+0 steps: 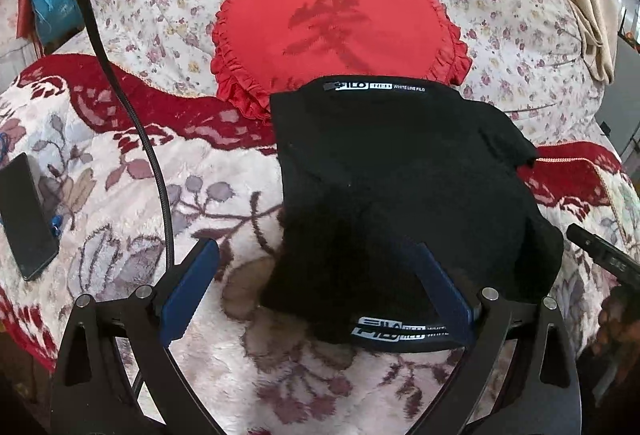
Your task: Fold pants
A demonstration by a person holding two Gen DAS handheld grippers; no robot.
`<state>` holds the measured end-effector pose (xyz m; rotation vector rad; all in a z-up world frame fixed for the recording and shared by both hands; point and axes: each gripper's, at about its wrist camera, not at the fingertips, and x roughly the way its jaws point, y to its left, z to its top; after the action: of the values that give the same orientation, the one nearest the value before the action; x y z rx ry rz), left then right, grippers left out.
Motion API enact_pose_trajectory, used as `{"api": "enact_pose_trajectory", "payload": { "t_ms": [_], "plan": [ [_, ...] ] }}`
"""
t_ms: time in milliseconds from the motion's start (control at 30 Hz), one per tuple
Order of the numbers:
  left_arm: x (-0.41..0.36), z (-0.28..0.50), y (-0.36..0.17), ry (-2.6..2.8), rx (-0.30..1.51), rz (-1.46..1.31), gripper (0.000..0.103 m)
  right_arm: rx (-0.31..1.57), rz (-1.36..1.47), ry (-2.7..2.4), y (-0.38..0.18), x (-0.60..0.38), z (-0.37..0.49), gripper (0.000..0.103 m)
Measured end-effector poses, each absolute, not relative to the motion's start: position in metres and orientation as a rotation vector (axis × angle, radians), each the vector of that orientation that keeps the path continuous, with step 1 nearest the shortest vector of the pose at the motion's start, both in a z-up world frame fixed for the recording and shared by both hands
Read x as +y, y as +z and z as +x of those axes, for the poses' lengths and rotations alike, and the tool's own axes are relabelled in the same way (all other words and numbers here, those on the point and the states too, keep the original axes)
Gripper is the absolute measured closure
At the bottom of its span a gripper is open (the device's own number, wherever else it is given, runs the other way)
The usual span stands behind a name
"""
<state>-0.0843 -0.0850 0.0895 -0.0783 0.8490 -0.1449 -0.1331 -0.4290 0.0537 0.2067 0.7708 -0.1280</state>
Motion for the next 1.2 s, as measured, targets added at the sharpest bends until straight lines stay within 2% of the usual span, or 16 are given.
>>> {"api": "enact_pose_trajectory", "payload": {
  "t_ms": [367, 967, 1200],
  "plan": [
    [-0.093, -0.089, 0.097, -0.155, 0.846, -0.066, 0.005, 0.737, 0.107, -0.009, 0.064, -0.373, -0.129, 0.001],
    [-0.092, -0.083, 0.085, -0.143, 0.891, -0.076, 0.005, 0.772, 0.13, 0.015, 0.054, -0.367, -0.123, 0.001],
    [-0.066, -0.087, 0.066, -0.129, 0.946, -0.208, 0.005, 0.795, 0.144, 0.012, 0.045, -0.372, -0.122, 0.001]
  ]
}}
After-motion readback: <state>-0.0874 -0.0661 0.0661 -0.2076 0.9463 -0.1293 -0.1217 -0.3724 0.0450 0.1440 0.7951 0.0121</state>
